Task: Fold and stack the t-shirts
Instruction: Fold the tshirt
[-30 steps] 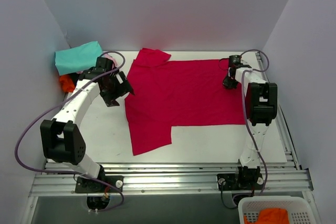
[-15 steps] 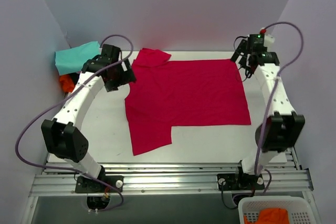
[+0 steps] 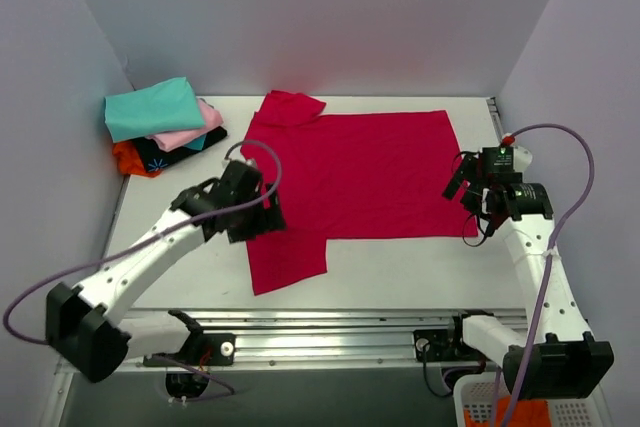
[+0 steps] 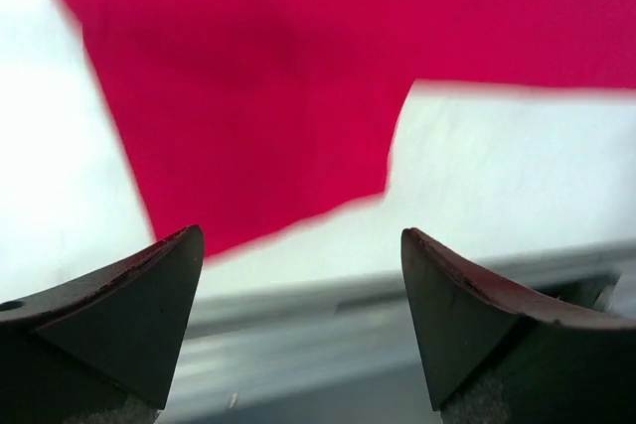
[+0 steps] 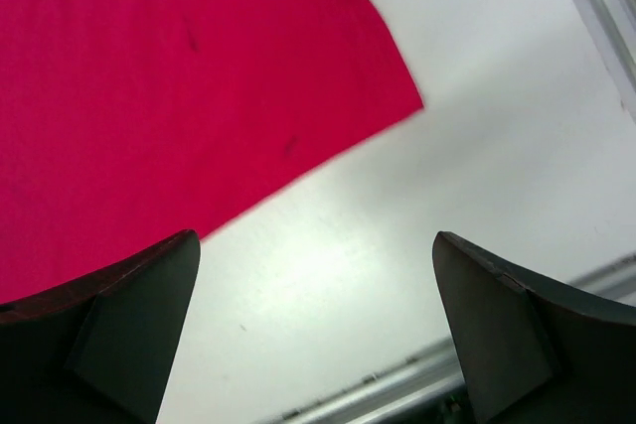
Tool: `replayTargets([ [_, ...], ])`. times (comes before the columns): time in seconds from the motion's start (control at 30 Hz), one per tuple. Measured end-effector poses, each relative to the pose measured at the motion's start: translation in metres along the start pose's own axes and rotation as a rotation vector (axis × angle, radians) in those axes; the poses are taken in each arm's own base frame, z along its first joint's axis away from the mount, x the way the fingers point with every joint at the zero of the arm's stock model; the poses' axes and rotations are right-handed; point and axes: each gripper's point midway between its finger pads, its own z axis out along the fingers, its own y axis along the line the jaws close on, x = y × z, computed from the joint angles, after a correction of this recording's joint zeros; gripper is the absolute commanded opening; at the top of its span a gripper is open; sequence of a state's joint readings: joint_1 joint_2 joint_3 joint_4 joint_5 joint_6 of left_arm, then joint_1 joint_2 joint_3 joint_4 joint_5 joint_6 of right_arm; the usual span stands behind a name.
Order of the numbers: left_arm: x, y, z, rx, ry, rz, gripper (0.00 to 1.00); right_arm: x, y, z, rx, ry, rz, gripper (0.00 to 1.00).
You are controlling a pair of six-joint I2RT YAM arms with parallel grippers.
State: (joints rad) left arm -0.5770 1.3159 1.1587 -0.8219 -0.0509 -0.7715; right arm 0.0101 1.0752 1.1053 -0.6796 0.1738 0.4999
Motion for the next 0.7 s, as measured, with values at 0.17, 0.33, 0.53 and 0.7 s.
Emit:
replayTargets([
  [0.17,0.094,0.056,-0.028,0.044,0.062,-0.098,0.89,0.021,-0.009,-0.015,-0.016,0.036,-0.022,1.00],
  [0.33,0.128,0.081,-0.025,-0.003,0.113,-0.203,0.86,0.010,0.000,-0.025,-0.053,0.025,-0.016,1.00],
  [0.53,0.168,0.097,0.004,-0.184,0.193,-0.234,0.81,0.019,0.006,-0.017,-0.060,0.086,-0.032,1.00],
  [0.7,0.188,0.108,0.031,-0.338,0.203,-0.233,0.81,0.024,0.008,-0.015,-0.057,0.114,-0.045,1.00],
])
